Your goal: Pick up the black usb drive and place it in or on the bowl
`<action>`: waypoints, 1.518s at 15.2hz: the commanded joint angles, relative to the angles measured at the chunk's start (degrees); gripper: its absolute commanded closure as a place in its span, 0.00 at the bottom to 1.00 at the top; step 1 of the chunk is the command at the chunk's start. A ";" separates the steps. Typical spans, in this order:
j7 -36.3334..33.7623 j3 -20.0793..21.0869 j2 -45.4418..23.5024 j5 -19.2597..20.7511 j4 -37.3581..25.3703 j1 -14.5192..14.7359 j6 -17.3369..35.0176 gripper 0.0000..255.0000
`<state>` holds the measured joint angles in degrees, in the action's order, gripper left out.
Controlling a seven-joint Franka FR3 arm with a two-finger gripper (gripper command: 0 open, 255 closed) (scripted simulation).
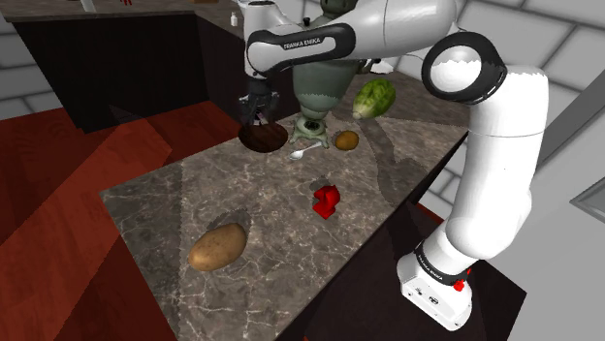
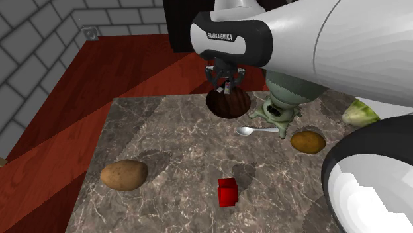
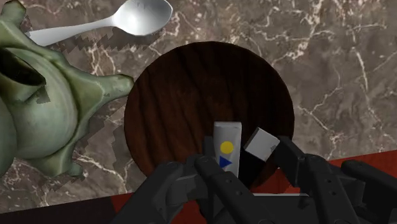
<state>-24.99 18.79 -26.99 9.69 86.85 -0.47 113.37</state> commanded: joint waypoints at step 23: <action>-0.77 -0.91 -3.17 1.29 4.67 -0.17 7.57 0.00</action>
<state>-25.76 17.87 -30.16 10.98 91.53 -0.64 120.94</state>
